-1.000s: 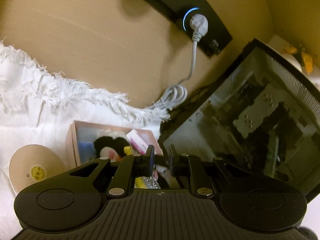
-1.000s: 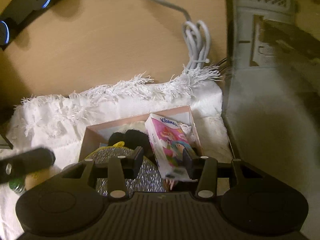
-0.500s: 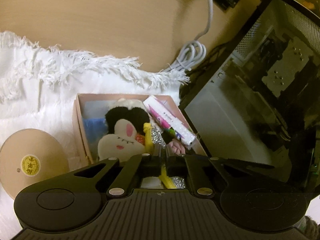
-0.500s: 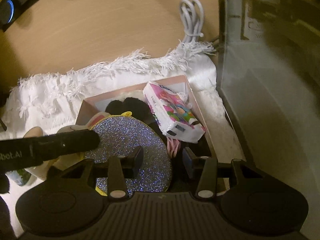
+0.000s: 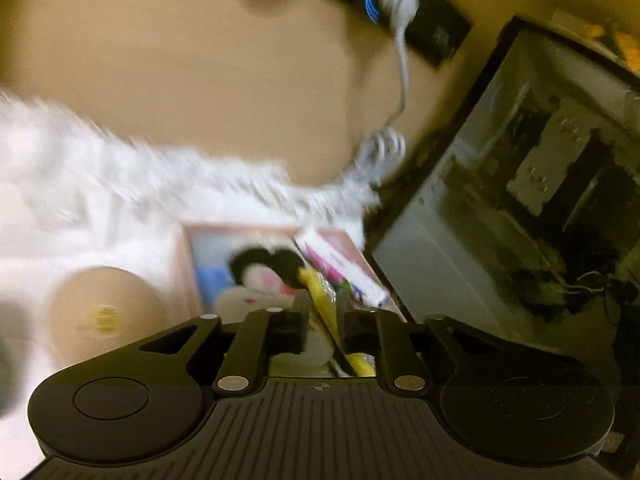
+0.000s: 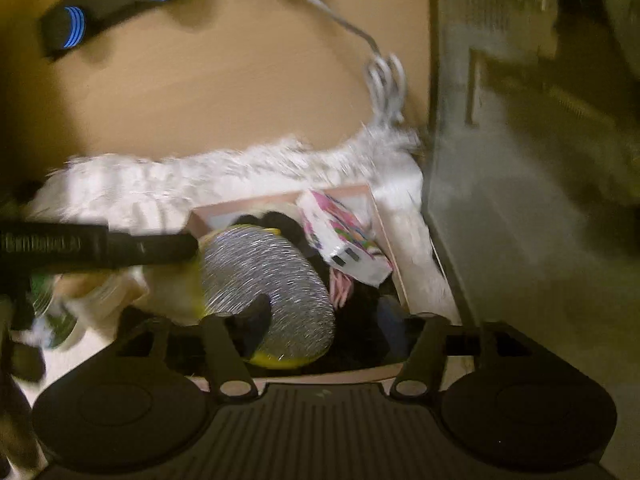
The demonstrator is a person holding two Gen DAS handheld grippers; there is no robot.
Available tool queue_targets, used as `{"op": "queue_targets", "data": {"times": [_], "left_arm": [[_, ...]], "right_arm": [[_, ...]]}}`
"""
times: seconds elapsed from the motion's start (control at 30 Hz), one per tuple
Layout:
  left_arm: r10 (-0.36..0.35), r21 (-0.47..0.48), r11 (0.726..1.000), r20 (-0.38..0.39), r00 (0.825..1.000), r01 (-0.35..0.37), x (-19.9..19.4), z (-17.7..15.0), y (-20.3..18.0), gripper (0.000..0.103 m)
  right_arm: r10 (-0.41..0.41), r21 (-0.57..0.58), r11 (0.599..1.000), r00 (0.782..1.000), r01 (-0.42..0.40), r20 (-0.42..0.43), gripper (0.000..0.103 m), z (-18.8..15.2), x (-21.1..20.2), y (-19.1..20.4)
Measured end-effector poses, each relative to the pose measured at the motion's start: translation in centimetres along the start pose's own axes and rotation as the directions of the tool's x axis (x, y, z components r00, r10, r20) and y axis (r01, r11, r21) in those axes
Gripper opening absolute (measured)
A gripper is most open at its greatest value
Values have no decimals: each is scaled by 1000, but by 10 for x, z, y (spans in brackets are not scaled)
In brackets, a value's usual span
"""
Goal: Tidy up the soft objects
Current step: 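Open both tools and pull them back from the pink box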
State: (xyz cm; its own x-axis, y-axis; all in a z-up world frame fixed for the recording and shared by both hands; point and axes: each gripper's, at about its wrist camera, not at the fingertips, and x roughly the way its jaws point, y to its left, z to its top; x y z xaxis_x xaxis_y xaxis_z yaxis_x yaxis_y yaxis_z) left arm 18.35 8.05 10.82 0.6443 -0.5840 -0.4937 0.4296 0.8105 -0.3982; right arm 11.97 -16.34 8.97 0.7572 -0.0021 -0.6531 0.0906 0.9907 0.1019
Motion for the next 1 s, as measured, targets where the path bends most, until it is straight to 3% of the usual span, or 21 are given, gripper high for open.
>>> {"op": "queue_targets", "data": {"times": [0.13,0.2,0.3,0.47,0.57,0.63,0.7,0.8,1.0], "left_arm": [[64,-28,998,87,994,-62,-46,-36,-11,18],[151,-7,989,87,985,-151,-62,-67,-21,18],[269,-38,963,43,962,-268,-77,-117,-28,18],[371,-136,918,-31,928,-372,-73,-175,-29,18],[399,-98,911,-28,916,-400,-61,-190,-41,18],[400,-80,912,-47,915,-403,-53,-198,-49,18],[419,-44,907,-17,908,-420,-45,-203,-59,20],[434,-11,901,7,901,-434,-42,-206,-64,20],[428,-64,902,9,904,-427,-40,-204,-61,20]], "right_arm": [[47,-50,998,998,-46,29,68,-24,-22,1],[88,-69,994,996,-86,21,71,-39,-32,-1],[117,-91,989,993,-118,-16,81,-64,-42,-3],[140,-113,981,979,-157,-148,81,-100,-28,-4],[125,-169,973,974,-157,-187,84,-118,-17,-1],[85,-238,964,987,-115,-135,91,-126,-18,2],[66,-212,973,989,-93,-132,103,-128,-15,-1],[58,-177,981,989,-81,-134,103,-128,-12,-11],[91,-209,971,989,-115,-118,103,-128,-10,-15]]}}
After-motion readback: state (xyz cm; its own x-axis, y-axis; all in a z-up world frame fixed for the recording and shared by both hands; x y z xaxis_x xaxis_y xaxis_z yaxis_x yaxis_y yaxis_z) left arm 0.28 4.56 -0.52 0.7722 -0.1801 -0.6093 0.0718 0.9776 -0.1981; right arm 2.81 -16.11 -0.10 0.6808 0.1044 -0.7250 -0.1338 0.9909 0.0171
